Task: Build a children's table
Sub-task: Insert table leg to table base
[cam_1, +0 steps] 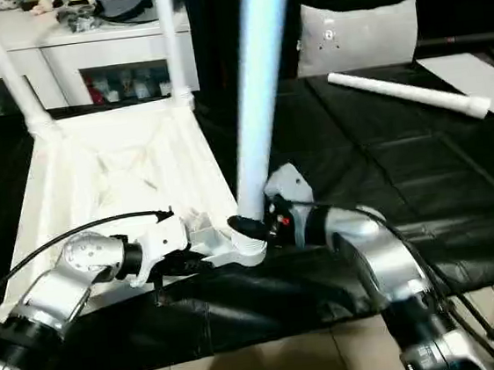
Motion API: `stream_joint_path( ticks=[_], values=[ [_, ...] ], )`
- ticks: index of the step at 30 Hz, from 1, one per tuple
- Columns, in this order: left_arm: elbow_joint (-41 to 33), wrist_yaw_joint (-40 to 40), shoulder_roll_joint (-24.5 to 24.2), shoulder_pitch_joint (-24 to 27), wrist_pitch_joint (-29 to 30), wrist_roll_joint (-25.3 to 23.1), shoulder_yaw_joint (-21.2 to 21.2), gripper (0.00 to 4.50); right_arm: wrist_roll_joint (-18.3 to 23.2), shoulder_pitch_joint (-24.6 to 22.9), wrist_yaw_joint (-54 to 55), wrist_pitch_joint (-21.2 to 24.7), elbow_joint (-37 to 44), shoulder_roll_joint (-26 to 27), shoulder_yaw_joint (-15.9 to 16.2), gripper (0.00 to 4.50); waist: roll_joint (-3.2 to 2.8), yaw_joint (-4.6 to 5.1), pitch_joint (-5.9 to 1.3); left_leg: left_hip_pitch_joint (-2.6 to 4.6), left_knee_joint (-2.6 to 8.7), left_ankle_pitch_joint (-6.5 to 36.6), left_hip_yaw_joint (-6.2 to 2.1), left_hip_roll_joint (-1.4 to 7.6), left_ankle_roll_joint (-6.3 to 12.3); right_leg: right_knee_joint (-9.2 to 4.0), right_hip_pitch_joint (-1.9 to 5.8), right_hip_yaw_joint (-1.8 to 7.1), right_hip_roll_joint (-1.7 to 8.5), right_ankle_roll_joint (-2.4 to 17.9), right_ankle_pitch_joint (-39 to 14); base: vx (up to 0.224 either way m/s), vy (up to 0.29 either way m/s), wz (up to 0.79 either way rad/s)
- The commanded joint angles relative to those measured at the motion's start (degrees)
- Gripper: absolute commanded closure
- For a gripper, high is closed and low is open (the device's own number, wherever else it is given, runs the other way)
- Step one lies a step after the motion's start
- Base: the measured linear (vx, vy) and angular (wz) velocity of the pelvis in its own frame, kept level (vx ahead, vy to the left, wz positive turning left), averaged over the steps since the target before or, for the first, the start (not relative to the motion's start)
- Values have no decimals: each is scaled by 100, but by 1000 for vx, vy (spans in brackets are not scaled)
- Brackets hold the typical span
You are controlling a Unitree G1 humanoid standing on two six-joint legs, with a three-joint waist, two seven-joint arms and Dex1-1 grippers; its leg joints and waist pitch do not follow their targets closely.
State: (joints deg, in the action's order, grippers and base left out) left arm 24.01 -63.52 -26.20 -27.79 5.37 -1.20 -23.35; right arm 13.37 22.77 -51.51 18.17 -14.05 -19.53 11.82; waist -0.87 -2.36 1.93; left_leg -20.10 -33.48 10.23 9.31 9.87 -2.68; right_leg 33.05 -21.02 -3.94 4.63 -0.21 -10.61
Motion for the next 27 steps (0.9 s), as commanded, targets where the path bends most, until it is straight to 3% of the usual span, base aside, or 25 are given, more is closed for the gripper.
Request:
stream_joint_path(
  ticks=[1, 6, 8, 10, 12, 14, 18, 19, 21, 23, 25, 27],
  values=[
    [-149, -348, -63, -362, -382, -24, -33, 450, -353, -277, 91, 591, -770, -151, 344, 263, -63, 6, -174, 107, 542, 3246, -202, 304, -294, -534, -36, 245, 423, 666, -3208, 0, 0, 0],
    [339, -336, -16, -789, -569, -107, -1, 450, -412, -189, 51, 770, -625, -158, 478, 263, -55, -15, -203, 86, 548, 2970, -167, 312, -291, -483, -5, 271, 424, 839, -2777, 0, 0, 0],
    [645, -270, 29, -1016, -661, -147, 46, 450, -492, -242, 64, 798, -449, -171, 560, 263, -55, -44, -186, 127, 531, 2961, -136, 291, -268, -532, -38, 270, 403, 797, -2951, 0, 0, 0],
    [896, -160, 74, -1177, -698, -151, 130, 450, -519, -396, 128, 847, -172, -191, 596, 263, -34, -92, -192, 89, 557, 2777, -147, 317, -273, -510, 10, 280, 433, 754, -2929, 0, 0, 0],
    [942, -156, 78, -1194, -711, -140, 146, 450, -513, -451, 172, 881, -92, -193, 594, 263, -39, -110, -205, 93, 563, 2718, -145, 335, -288, -485, 8, 295, 440, 793, -2777, 0, 0, 0],
    [908, -150, 53, -1143, -672, -106, 183, 450, -576, -566, 415, 864, 2, -135, 585, 263, 2, -113, -213, 65, 579, 2625, -140, 349, -287, -456, 26, 295, 434, 849, -2543, 0, 0, 0],
    [633, -166, 7, -936, -460, 30, 271, 450, -614, -672, 803, 908, 66, 11, 469, 263, -25, -105, -206, 64, 586, 2569, -118, 341, -296, -433, 16, 309, 434, 946, -2376, 0, 0, 0],
    [336, -195, -38, -721, -250, 167, 351, 450, -591, -700, 1036, 963, 69, 141, 362, 263, -51, -105, -206, 66, 588, 2615, -129, 341, -323, -425, 27, 307, 446, 936, -2456, 0, 0, 0],
    [-61, -178, -103, -452, -22, 270, 421, 450, -559, -693, 1220, 983, 23, 265, 260, 263, -47, -59, -203, 31, 608, 2646, -146, 353, -352, -421, 39, 304, 457, 931, -2511, 0, 0, 0],
    [-466, -139, -145, -198, 198, 340, 465, 450, -558, -642, 1370, 1002, -35, 360, 197, 263, -91, -31, -194, 73, 594, 2825, -146, 324, -353, -464, -4, 301, 432, 844, -2735, 0, 0, 0],
    [-1213, 13, -168, 235, 596, 442, 520, 450, -533, -503, 1552, 1005, -217, 497, 95, 263, -94, 35, -192, -17, 631, 2738, -174, 347, -380, -411, 49, 293, 431, 918, -2477, 0, 0, 0],
    [-2042, 406, -85, 658, 1170, 352, 525, 450, -505, -334, 1736, 1022, -397, 631, 3, 263, -100, 73, -208, -10, 622, 2703, -161, 351, -374, -391, 51, 297, 419, 971, -2322, 0, 0, 0]
  ],
)
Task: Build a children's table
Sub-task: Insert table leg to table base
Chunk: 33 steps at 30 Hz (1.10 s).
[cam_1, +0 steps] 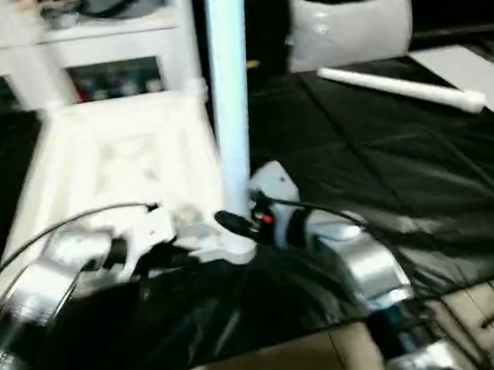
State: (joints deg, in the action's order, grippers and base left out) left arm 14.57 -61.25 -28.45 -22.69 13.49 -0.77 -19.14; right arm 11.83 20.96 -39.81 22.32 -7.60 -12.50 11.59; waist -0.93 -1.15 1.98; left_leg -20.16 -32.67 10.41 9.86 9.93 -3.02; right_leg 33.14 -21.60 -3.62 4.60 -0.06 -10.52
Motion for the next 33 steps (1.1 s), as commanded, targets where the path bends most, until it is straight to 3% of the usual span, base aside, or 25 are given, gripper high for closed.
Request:
stream_joint_path(
  ticks=[1, 3, 4, 6, 9, 11, 13, 14, 15, 17, 18, 19, 25, 26, 28, 29, 31, 33],
  values=[
    [-1526, 440, 260, 338, 729, 233, 97, 450, -336, -66, 646, 629, -1118, -8, -2, 263, -87, -22, -227, -5, 532, 2547, -209, 357, -330, -362, 122, 274, 421, 1050, -2127, 0, 0, 0],
    [-1811, 757, 467, 451, 1074, 100, 92, 450, -346, -7, 693, 621, -1169, 31, -6, 263, -61, -37, -211, 40, 492, 2399, -145, 326, -247, -419, 63, 285, 375, 1133, -2075, 0, 0, 0],
    [-1860, 853, 537, 464, 1150, 35, 79, 450, -353, 2, 695, 615, -1176, 39, -2, 263, -87, -84, -229, 21, 477, 2133, -135, 329, -215, -399, 90, 292, 371, 1180, -1841, 0, 0, 0],
    [-2088, 1393, 956, 486, 1594, -273, 7, 450, -391, 39, 711, 594, -1202, 80, 18, 263, -16, -176, -224, 35, 456, 1867, -89, 333, -121, -393, 88, 296, 357, 1194, -1586, 0, 0, 0],
    [-2036, 1851, 1390, 342, 1943, -241, 38, 450, -436, 33, 716, 579, -1182, 100, 43, 263, -18, -260, -215, 0, 464, 1710, -92, 316, -95, -407, 119, 287, 366, 1012, -1802, 0, 0, 0],
    [-2022, 1983, 1376, 306, 1991, -355, -41, 450, -422, 51, 752, 498, -1207, 112, 28, 263, -22, -256, -226, -11, 464, 1679, -104, 312, -96, -408, 124, 279, 357, 945, -1734, 0, 0, 0],
    [-1922, 2054, 1287, 276, 1805, -520, -124, 450, -342, 44, 798, 343, -1156, 125, -70, 263, -57, -256, -228, -3, 461, 1736, -109, 308, -91, -417, 116, 276, 353, 924, -1715, 0, 0, 0],
    [-1909, 2061, 1267, 277, 1758, -568, -131, 450, -311, 49, 817, 304, -1149, 133, -114, 263, -47, -252, -228, -3, 461, 1759, -106, 306, -92, -423, 117, 273, 350, 914, -1718, 0, 0, 0],
    [-1886, 1965, 1162, 275, 1493, -571, -89, 450, -212, 58, 843, 22, -1113, 172, -298, 263, -56, -251, -230, -4, 462, 1801, -109, 301, -93, -423, 122, 271, 351, 904, -1736, 0, 0, 0],
    [-1820, 1886, 1055, 254, 1213, -609, -81, 450, -98, 72, 875, -122, -1072, 225, -481, 263, -55, -244, -231, -9, 466, 1892, -116, 298, -82, -440, 114, 265, 353, 875, -1819, 0, 0, 0],
    [-1624, 1812, 843, 194, 763, -703, -104, 450, 63, 113, 966, -365, -1027, 331, -792, 263, -51, -241, -239, -14, 462, 1858, -116, 297, -77, -430, 123, 264, 354, 878, -1781, 0, 0, 0],
    [-1540, 1795, 795, 165, 690, -704, -81, 450, 118, 125, 981, -399, -1004, 349, -877, 263, -64, -249, -259, -10, 444, 1784, -109, 291, -50, -426, 111, 270, 356, 876, -1717, 0, 0, 0],
    [-931, 1496, 497, 0, 200, -299, 298, 450, 733, 109, 1043, -685, -559, 478, -1565, 263, -96, -274, -347, -81, 349, 763, -80, 281, 175, -231, 158, 248, 332, 1171, -232, 0, 0, 0],
    [-897, 1435, 463, 5, 149, -252, 331, 406, 777, 95, 1045, -703, -503, 487, -1602, 263, -89, -267, -353, -94, 338, 650, -86, 281, 203, -208, 166, 241, 328, 1203, -67, 0, 0, 0],
    [-830, 1309, 397, 20, 23, -111, 416, 395, 881, 65, 1073, -768, -350, 517, -1691, 263, -79, -240, -354, -122, 308, 402, -75, 261, 327, -166, 184, 226, 322, 1302, 252, 0, 0, 0],
    [-827, 1298, 393, 21, 17, -96, 427, 391, 887, 63, 1076, -771, -339, 519, -1697, 263, -78, -241, -358, -110, 301, 408, -73, 262, 345, -168, 180, 223, 332, 1334, 239, 0, 0, 0],
    [-801, 1199, 472, -36, -54, 370, 762, 363, 1011, 74, 1119, -786, -192, 552, -1803, 263, -42, -237, -340, -97, 302, 550, -46, 264, 395, -192, 172, 228, 342, 1403, -35, 0, 0, 0],
    [-821, 1206, 590, -110, 30, 653, 962, 348, 1045, 107, 1132, -782, -170, 554, -1826, 263, -53, -242, -317, -85, 311, 695, -37, 276, 369, -217, 149, 233, 343, 1408, -351, 0, 0, 0]
  ],
)
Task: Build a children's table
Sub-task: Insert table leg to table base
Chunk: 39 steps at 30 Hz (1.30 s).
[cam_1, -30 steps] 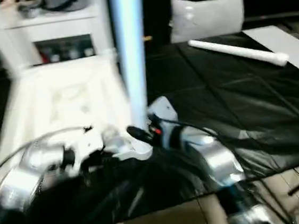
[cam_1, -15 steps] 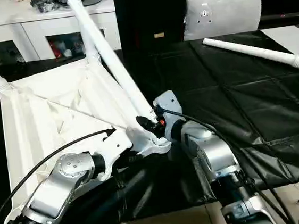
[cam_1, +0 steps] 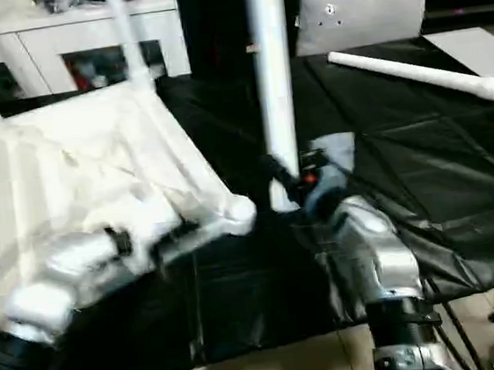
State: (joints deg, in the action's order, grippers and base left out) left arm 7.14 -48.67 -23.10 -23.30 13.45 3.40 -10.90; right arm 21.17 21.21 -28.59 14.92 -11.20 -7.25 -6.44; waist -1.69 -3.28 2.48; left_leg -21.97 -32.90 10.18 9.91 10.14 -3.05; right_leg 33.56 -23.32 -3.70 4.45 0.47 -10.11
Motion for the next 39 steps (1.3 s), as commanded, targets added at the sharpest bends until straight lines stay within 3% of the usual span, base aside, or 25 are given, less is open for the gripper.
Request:
stream_joint_path(
  ticks=[1, 2, 7, 8, 9, 10, 13, 17, 19, 21, 25, 30, 32, 35, 36, 39],
  values=[
    [-85, -55, 89, -72, 66, 320, 193, 347, 118, 94, 13, -41, 192, 30, -29, 263, 31, -31, -359, 99, 339, 800, -44, 259, 331, -260, 321, 243, 368, 1334, -604, 0, 0, 0],
    [-98, -32, 254, -205, 167, 637, 419, 343, 179, 165, 4, -27, 195, 56, -72, 263, 33, -43, -352, 106, 337, 879, -38, 264, 280, -277, 301, 250, 366, 1317, -762, 0, 0, 0],
    [184, 391, 924, -841, 447, 1303, 946, 299, 518, 408, -240, 165, 242, 170, -94, 263, 43, -61, -317, 112, 349, 1333, -44, 254, 93, -329, 278, 256, 365, 1163, -1412, 0, 0, 0],
    [242, 524, 1147, -1016, 557, 1534, 1076, 288, 607, 425, -375, 233, 275, 168, -53, 263, 93, -58, -319, 108, 348, 1340, -41, 257, 96, -334, 286, 253, 363, 1139, -1449, 0, 0, 0],
    [248, 543, 1181, -1042, 573, 1572, 1097, 288, 619, 427, -396, 242, 281, 167, -45, 263, 94, -96, -331, 110, 331, 1253, -44, 257, 104, -326, 291, 254, 382, 1109, -1463, 0, 0, 0],
    [260, 724, 1519, -1255, 757, 1977, 1296, 266, 678, 410, -606, 318, 349, 125, 89, 263, 156, -94, -326, 75, 332, 1137, -44, 260, 147, -319, 311, 253, 381, 1088, -1378, 0, 0, 0],
    [220, 949, 1951, -1458, 984, 2399, 1450, 249, 812, 361, -908, 492, 538, 87, 305, 263, 166, -149, -349, 58, 302, 853, -48, 262, 252, -290, 326, 246, 378, 1136, -1046, 0, 0, 0],
    [179, 1063, 2168, -1470, 1022, 2449, 1422, 220, 810, 352, -1023, 568, 626, 80, 435, 263, 176, -167, -364, 56, 272, 577, -45, 261, 390, -255, 336, 240, 367, 1212, -591, 0, 0, 0],
    [254, 1145, 2193, -1407, 855, 2069, 1193, 205, 792, 364, -1067, 566, 618, 93, 488, 263, 190, -181, -357, 60, 272, 573, -44, 262, 428, -272, 337, 239, 368, 1176, -645, 0, 0, 0],
    [344, 1266, 2216, -1394, 779, 1910, 1133, 177, 760, 374, -1081, 571, 613, 99, 525, 263, 177, -194, -352, 66, 276, 636, -48, 266, 388, -282, 337, 239, 369, 1112, -789, 0, 0, 0],
    [163, 1319, 2344, -1326, 853, 2240, 1247, 172, 634, 372, -1088, 560, 565, 69, 655, 263, 193, -215, -345, 72, 287, 726, -51, 278, 279, -280, 334, 240, 381, 1120, -897, 0, 0, 0],
    [52, 1390, 2444, -1262, 985, 2401, 1348, 172, 568, 399, -1089, 517, 463, 53, 729, 263, 206, -218, -348, 69, 281, 704, -52, 272, 273, -273, 336, 242, 376, 1111, -836, 0, 0, 0],
    [60, 1373, 2475, -1266, 971, 2492, 1390, 201, 559, 423, -1096, 509, 431, 47, 738, 263, 231, -219, -350, 62, 276, 635, -50, 267, 302, -266, 347, 240, 382, 1110, -781, 0, 0, 0],
    [28, 1393, 2482, -1258, 952, 2541, 1400, 214, 544, 437, -1108, 491, 393, 39, 751, 263, 219, -220, -350, 63, 271, 605, -51, 269, 336, -259, 343, 238, 378, 1129, -729, 0, 0, 0],
    [22, 1396, 2484, -1256, 953, 2553, 1405, 239, 534, 440, -1114, 480, 376, 37, 756, 263, 228, -223, -351, 65, 269, 602, -49, 268, 344, -258, 343, 239, 380, 1130, -738, 0, 0, 0],
    [-8, 1480, 2503, -1217, 905, 2499, 1383, 247, 456, 434, -1110, 459, 364, 45, 792, 263, 226, -224, -351, 62, 265, 570, -48, 268, 351, -254, 345, 239, 380, 1136, -714, 0, 0, 0]
  ],
)
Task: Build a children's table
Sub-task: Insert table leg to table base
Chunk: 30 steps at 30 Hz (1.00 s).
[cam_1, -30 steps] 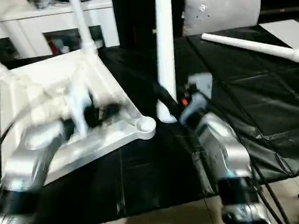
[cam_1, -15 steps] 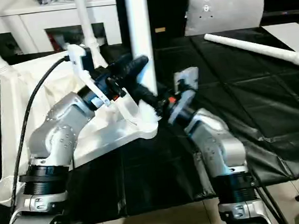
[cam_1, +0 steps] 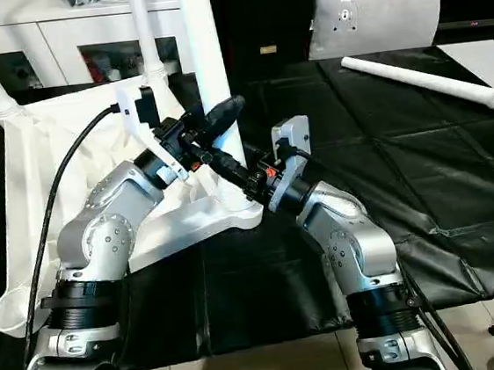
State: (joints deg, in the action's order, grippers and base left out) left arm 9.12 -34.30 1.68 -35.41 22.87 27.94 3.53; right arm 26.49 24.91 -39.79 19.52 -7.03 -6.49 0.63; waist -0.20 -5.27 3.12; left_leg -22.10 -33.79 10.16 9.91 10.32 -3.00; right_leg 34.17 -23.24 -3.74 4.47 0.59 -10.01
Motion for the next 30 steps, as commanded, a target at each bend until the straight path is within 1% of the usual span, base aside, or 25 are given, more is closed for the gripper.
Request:
stream_joint_path(
  ticks=[1, 2, 3, 5, 6, 8, 9, 10, 13, 14, 15, 16, 18, 19, 20, 22, 24, 25, 26, 27, 28, 30],
  values=[
    [-207, 43, 25, -6, -37, 45, -60, 251, -76, 64, 10, -1, -53, -32, 85, 263, 76, -22, -413, 75, 356, 584, -48, 251, 346, -318, 336, 243, 378, 1128, -734, 0, 0, 0],
    [-181, 101, 36, -13, -49, 16, -49, 255, -98, 81, 27, -18, -77, -30, 86, 263, 71, -24, -415, 80, 356, 596, -50, 251, 343, -319, 337, 241, 377, 1120, -757, 0, 0, 0],
    [-27, 340, 66, -69, -214, -174, -15, 259, -152, 105, 73, -63, -115, -35, 89, 263, 67, -22, -418, 82, 352, 604, -51, 254, 341, -318, 335, 242, 376, 1122, -732, 0, 0, 0],
    [72, 434, 69, -110, -290, -253, 6, 259, -198, 127, 133, -91, -159, -31, 83, 263, 76, -20, -414, 81, 353, 619, -51, 254, 338, -326, 337, 242, 374, 1112, -743, 0, 0, 0],
    [112, 496, 67, -132, -314, -294, 19, 259, -223, 143, 161, -100, -194, -34, 77, 263, 65, -22, -416, 80, 353, 598, -53, 248, 327, -320, 338, 241, 372, 1104, -742, 0, 0, 0],
    [168, 602, 68, -192, -341, -318, 69, 260, -251, 189, 200, -104, -274, -37, 45, 263, 71, -20, -422, 79, 349, 594, -52, 249, 315, -314, 345, 242, 376, 1099, -723, 0, 0, 0],
    [180, 627, 68, -214, -346, -313, 89, 260, -265, 207, 218, -109, -301, -36, 30, 207, 69, -15, -416, 80, 349, 615, -50, 241, 308, -322, 337, 240, 369, 1102, -745, 0, 0, 0],
    [187, 682, 56, -254, -347, -328, 109, 260, -239, 225, 187, -86, -319, -52, 4, 207, 69, -20, -419, 85, 348, 642, -49, 240, 305, -324, 341, 240, 374, 1101, -784, 0, 0, 0],
    [195, 793, -19, -322, -417, -449, 91, 261, -153, 224, 53, -46, -318, -126, -53, 175, 75, -23, -422, 83, 345, 616, -56, 247, 308, -315, 348, 240, 370, 1076, -725, 0, 0, 0],
    [177, 779, -46, -325, -433, -479, 69, 261, -141, 223, 30, -47, -319, -153, -71, 175, 73, -27, -431, 82, 338, 567, -59, 248, 330, -302, 354, 240, 371, 1078, -634, 0, 0, 0],
    [163, 786, -60, -319, -453, -509, 54, 261, -124, 214, 4, -34, -307, -188, -89, 158, 72, -26, -428, 81, 339, 544, -58, 244, 355, -301, 355, 237, 368, 1079, -605, 0, 0, 0],
    [153, 793, -68, -316, -470, -532, 44, 261, -113, 207, -14, -25, -298, -212, -101, 152, 77, -26, -425, 78, 332, 529, -51, 239, 363, -300, 353, 239, 369, 1096, -601, 0, 0, 0],
    [103, 709, -148, -255, -607, -697, -84, 262, -18, 155, -184, 152, -168, -374, -122, 131, 62, -29, -433, 82, 326, 508, -54, 241, 389, -297, 356, 237, 363, 1103, -585, 0, 0, 0],
    [97, 694, -165, -245, -628, -730, -111, 262, 1, 148, -219, 186, -144, -407, -126, 122, 66, -28, -430, 79, 328, 498, -57, 242, 396, -296, 361, 235, 361, 1102, -574, 0, 0, 0],
    [82, 588, -219, -211, -689, -792, -206, 262, -16, 147, -303, 284, -105, -562, -115, 114, 56, -40, -437, 90, 320, 495, -54, 250, 401, -293, 351, 238, 367, 1118, -552, 0, 0, 0],
    [61, 521, -255, -182, -704, -804, -294, 262, -36, 191, -373, 417, -117, -732, -112, 98, 66, -54, -431, 88, 321, 519, -52, 246, 392, -296, 354, 238, 362, 1130, -593, 0, 0, 0],
    [55, 527, -265, -177, -704, -817, -324, 262, -52, 218, -390, 458, -138, -787, -110, 77, 69, -67, -429, 86, 315, 547, -46, 246, 371, -295, 349, 242, 370, 1144, -629, 0, 0, 0],
    [47, 517, -281, -169, -723, -848, -365, 262, -88, 260, -414, 505, -178, -860, -96, 77, 75, -70, -428, 88, 317, 594, -47, 245, 353, -303, 348, 238, 368, 1136, -711, 0, 0, 0],
    [48, 504, -299, -167, -741, -877, -402, 262, -120, 307, -462, 520, -231, -931, -70, 65, 67, -72, -426, 89, 317, 630, -47, 246, 334, -310, 345, 238, 372, 1126, -781, 0, 0, 0],
    [29, 442, -330, -142, -852, -976, -495, 262, -209, 409, -677, 658, -309, -1144, 88, 65, 68, -72, -428, 90, 316, 653, -48, 246, 322, -311, 347, 237, 370, 1121, -810, 0, 0, 0],
    [19, 419, -338, -134, -885, -1012, -536, 262, -226, 438, -764, 676, -333, -1193, 136, 64, 78, -73, -424, 86, 317, 680, -54, 247, 314, -319, 357, 231, 364, 1099, -871, 0, 0, 0],
    [6, 399, -340, -122, -918, -1054, -573, 262, -216, 467, -817, 718, -347, -1215, 152, 64, 80, -70, -422, 78, 313, 690, -52, 247, 308, -321, 353, 239, 373, 1078, -915, 0, 0, 0]
  ],
)
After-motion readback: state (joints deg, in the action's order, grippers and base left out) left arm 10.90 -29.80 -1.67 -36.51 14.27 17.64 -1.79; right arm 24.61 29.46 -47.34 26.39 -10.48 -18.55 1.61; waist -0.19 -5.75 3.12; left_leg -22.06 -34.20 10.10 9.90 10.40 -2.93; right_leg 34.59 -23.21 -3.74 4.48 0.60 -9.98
